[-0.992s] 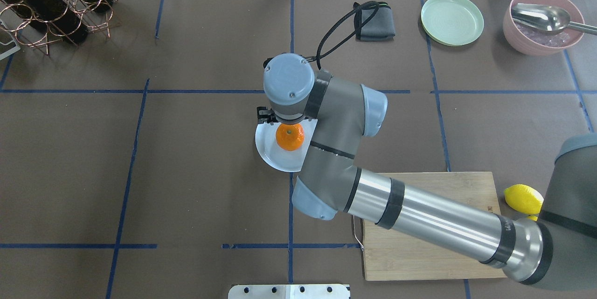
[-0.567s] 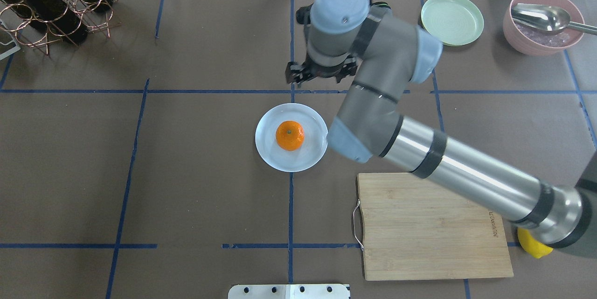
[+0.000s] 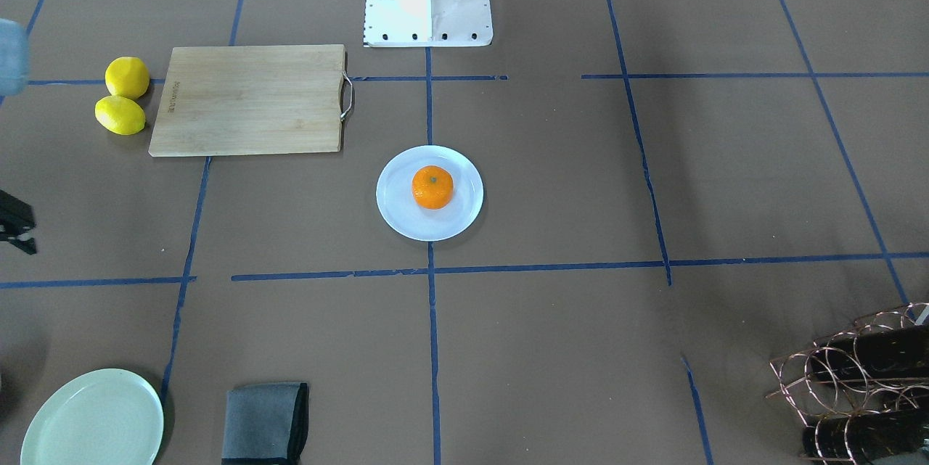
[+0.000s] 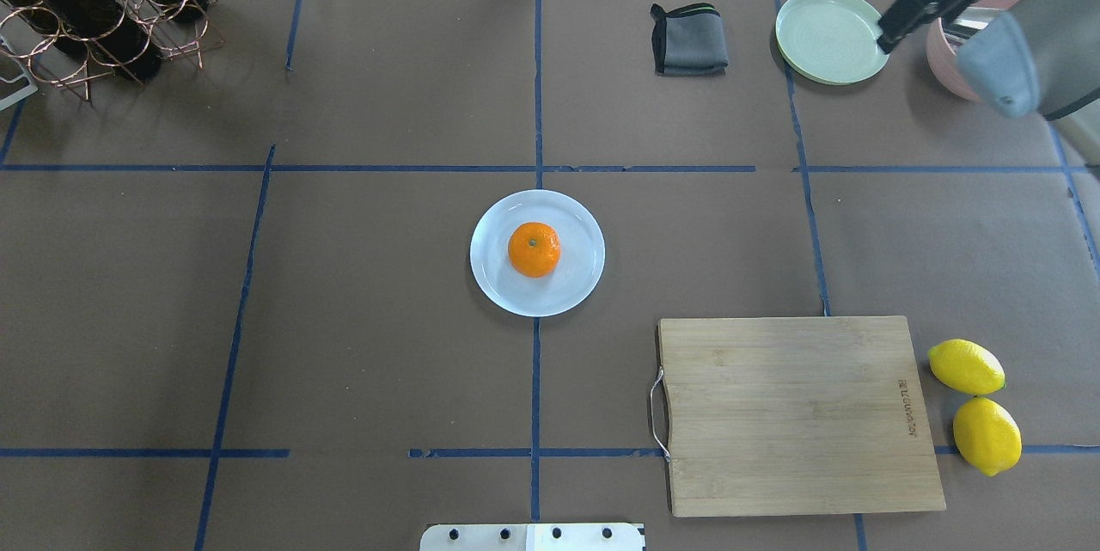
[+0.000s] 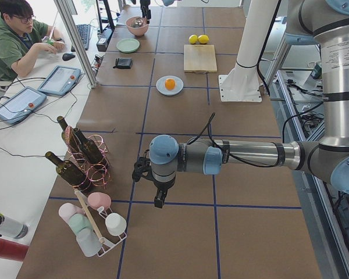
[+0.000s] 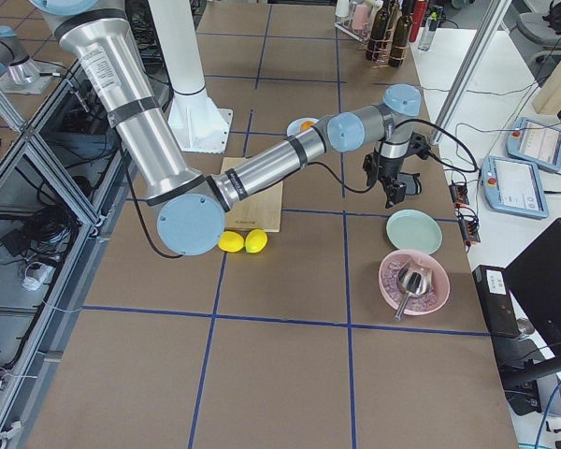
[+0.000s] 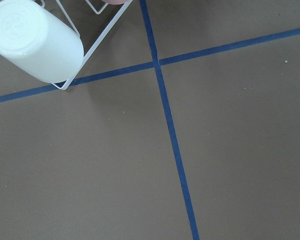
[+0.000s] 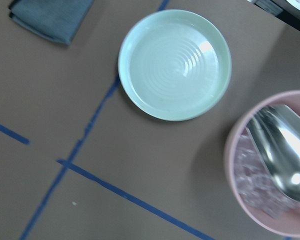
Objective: Pick orange to plate
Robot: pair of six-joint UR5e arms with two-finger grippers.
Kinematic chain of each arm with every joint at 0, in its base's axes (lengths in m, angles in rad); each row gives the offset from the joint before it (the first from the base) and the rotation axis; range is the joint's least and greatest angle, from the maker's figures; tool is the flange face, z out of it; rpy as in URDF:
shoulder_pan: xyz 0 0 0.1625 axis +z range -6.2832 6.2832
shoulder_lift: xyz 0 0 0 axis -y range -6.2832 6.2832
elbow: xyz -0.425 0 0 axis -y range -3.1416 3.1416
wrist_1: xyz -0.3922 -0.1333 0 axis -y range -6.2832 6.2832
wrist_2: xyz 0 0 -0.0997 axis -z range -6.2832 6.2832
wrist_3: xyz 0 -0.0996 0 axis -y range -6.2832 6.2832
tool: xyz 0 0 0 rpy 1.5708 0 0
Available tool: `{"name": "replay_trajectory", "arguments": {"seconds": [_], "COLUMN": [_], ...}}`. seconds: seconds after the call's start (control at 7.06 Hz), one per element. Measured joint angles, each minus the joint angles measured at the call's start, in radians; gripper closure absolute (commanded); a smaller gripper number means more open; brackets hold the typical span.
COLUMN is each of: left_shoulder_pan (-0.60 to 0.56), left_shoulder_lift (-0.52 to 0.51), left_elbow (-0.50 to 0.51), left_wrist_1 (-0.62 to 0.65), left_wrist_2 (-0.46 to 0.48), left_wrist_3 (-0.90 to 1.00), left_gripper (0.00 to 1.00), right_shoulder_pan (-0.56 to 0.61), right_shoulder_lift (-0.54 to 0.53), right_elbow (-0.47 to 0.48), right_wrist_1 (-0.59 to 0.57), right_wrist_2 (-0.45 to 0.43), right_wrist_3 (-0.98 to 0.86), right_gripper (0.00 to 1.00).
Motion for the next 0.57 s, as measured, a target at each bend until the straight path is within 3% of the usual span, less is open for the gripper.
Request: {"name": "replay_trajectory", "arguments": {"seconds": [0.28, 0.57], "left_shoulder_pan": [0.0, 0.0], "left_shoulder_lift": [0.0, 0.005], "left_elbow": [-0.005, -0.009], "left_wrist_1": [0.0, -0.001], "left_wrist_2": [0.0, 0.0], "left_wrist_3": [0.0, 0.004], "left_gripper": [0.0, 0.0], "right_shoulder_pan": [0.119, 0.176], "right_shoulder_lift": [-0.117, -0.303], "right_elbow": [0.005, 0.022], "right_wrist_1": [-0.044, 0.061], "right_wrist_2": [0.001, -0.001], "right_wrist_3": [-0.116, -0.132], "right_gripper": [0.0, 0.0]}}
